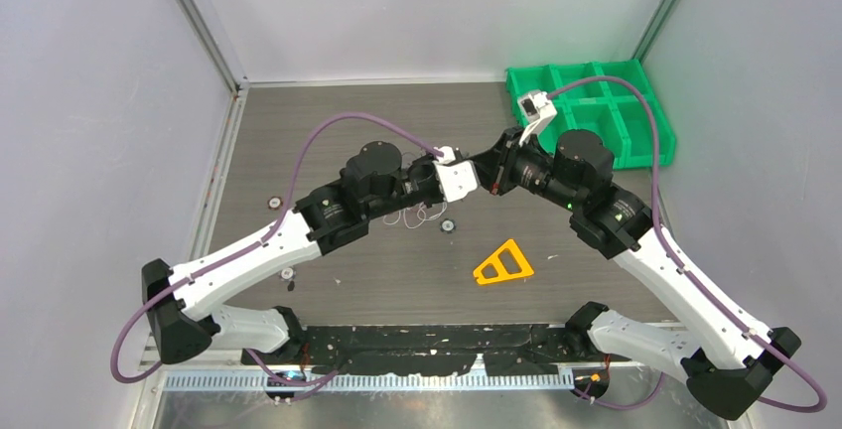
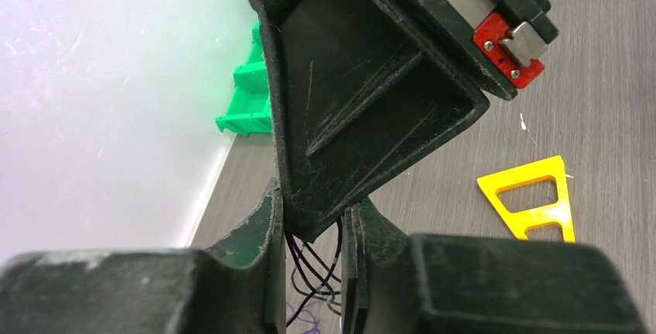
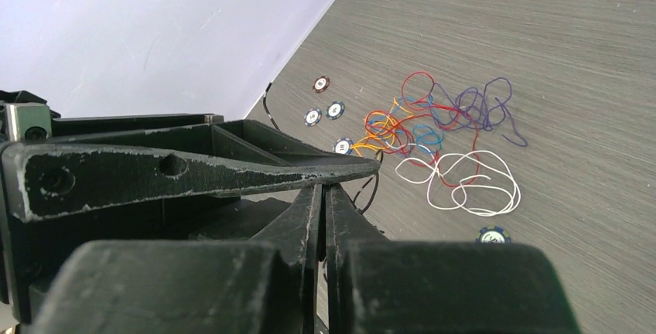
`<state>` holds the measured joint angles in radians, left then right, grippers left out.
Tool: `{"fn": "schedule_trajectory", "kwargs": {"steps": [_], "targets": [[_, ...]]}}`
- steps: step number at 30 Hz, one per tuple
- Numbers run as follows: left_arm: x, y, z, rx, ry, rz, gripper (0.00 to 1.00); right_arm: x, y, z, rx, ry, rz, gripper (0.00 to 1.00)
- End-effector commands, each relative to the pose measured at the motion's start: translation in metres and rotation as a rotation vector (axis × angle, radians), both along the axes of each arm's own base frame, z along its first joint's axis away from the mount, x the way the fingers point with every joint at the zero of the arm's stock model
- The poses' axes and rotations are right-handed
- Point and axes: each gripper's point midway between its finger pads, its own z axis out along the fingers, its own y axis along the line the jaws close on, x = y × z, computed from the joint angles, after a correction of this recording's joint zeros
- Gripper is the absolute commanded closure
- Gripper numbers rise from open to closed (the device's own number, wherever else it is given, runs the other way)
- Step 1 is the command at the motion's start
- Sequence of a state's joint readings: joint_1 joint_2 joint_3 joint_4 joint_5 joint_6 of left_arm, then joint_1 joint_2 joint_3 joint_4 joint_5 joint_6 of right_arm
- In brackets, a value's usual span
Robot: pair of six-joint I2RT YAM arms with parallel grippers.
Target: Untangle the cables
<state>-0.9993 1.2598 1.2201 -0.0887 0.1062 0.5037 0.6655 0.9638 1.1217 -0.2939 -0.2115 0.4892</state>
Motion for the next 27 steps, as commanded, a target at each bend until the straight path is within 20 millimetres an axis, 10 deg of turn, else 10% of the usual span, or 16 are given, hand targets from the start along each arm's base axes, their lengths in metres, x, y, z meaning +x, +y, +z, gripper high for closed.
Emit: {"fn": "schedule_trajectory", "kwargs": {"steps": [1, 21, 27], "targets": [[0.007, 0.016, 0.03, -0.132, 0.046, 0.064, 1.0, -0.006, -0.007, 0.05, 0.071, -0.153, 0.003, 0.95], [0.013, 0.024, 0.019, -0.109, 0.066, 0.098, 0.56, -0.016, -0.006, 0.062, 0.13, -0.138, 0.063, 0.95], [0.011, 0.025, 0.016, -0.103, 0.068, 0.09, 0.58, -0.014, -0.007, 0.062, 0.129, -0.135, 0.055, 0.95]]}}
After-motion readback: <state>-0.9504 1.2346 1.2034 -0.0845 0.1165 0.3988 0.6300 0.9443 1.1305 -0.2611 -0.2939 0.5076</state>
